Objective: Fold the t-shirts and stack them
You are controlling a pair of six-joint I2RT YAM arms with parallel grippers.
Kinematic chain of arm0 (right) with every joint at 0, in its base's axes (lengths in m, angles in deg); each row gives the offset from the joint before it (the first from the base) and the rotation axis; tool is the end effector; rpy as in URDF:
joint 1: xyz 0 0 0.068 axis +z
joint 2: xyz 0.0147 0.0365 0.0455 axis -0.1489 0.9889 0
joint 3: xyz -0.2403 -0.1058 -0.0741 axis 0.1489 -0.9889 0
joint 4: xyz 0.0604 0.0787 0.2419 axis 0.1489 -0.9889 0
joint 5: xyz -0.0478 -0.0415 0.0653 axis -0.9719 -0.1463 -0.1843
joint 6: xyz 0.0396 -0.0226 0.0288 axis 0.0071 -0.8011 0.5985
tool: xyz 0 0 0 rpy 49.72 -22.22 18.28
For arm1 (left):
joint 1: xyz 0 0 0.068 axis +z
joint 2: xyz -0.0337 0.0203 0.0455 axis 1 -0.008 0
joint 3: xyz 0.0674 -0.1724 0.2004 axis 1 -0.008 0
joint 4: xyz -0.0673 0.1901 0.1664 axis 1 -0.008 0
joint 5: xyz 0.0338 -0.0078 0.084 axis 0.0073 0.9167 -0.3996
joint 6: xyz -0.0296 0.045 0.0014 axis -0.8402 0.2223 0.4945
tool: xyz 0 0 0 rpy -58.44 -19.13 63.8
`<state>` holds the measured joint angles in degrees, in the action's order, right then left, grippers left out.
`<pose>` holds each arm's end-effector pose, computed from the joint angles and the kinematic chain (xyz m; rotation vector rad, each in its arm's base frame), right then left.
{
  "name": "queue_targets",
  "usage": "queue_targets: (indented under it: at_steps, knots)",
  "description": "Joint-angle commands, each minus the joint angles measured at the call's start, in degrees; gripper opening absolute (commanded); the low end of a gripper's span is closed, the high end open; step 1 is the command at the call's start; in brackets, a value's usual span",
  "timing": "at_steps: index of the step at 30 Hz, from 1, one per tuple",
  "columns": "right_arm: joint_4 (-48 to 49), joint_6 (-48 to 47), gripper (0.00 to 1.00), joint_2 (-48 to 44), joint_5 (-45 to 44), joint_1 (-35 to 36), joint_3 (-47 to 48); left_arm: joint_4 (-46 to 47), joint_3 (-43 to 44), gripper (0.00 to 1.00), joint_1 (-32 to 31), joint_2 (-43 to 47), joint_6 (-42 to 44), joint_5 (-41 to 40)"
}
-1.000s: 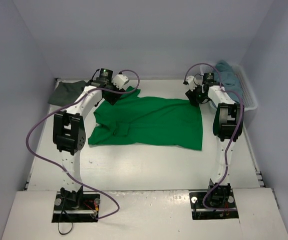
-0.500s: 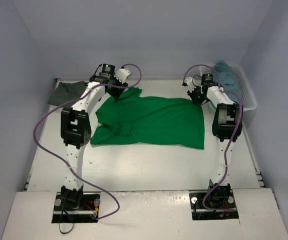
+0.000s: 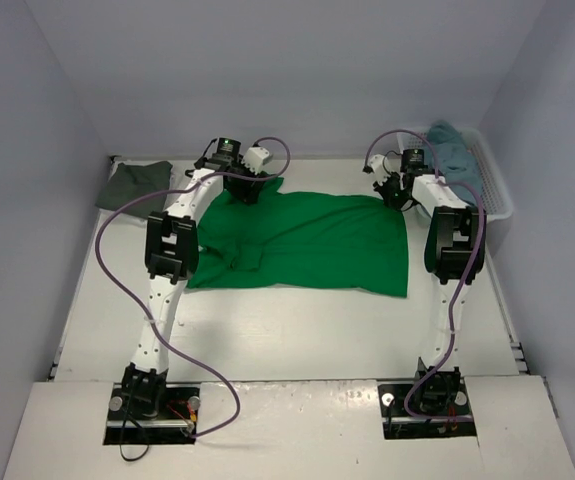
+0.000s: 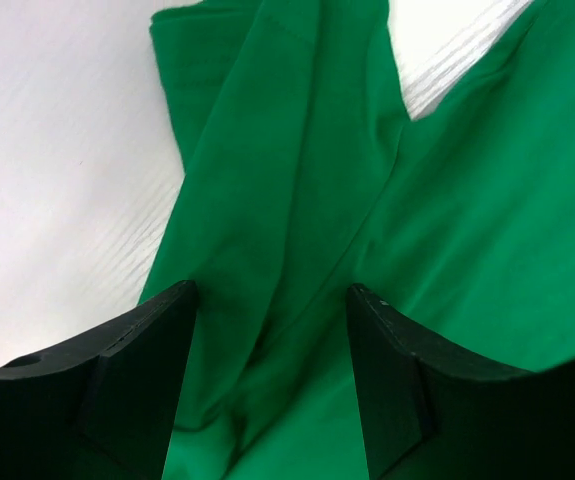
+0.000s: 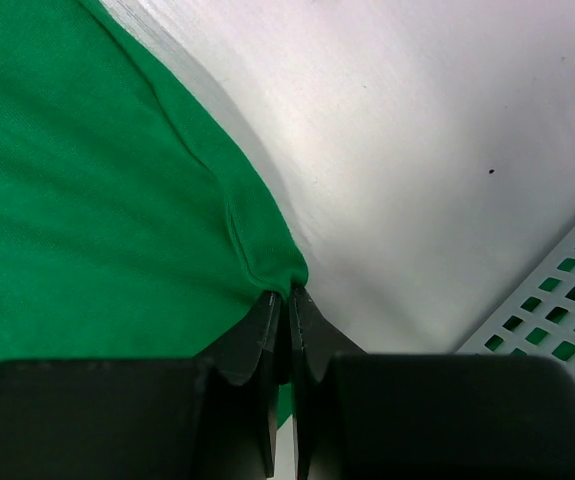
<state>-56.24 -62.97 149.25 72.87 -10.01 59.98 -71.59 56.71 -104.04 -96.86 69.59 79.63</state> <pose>0.5189 -0.0007 0.1626 -1.0627 2.0329 -0.0248 0.5455 -0.1549 0.1892 0.8670 2.1554 -0.4091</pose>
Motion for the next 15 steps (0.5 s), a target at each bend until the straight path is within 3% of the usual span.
queue_targets:
  at_steps: [1,15]
  knots:
    - [-8.57,0.81,0.0,2.5,-1.49,0.31,-4.76,3.48,4.19,0.56,0.18,2.73,-1.09,2.42]
    - [-8.22,0.81,0.0,1.7,-1.75,1.1,-6.34,9.46,7.08,0.59,0.62,2.3,-1.18,0.21]
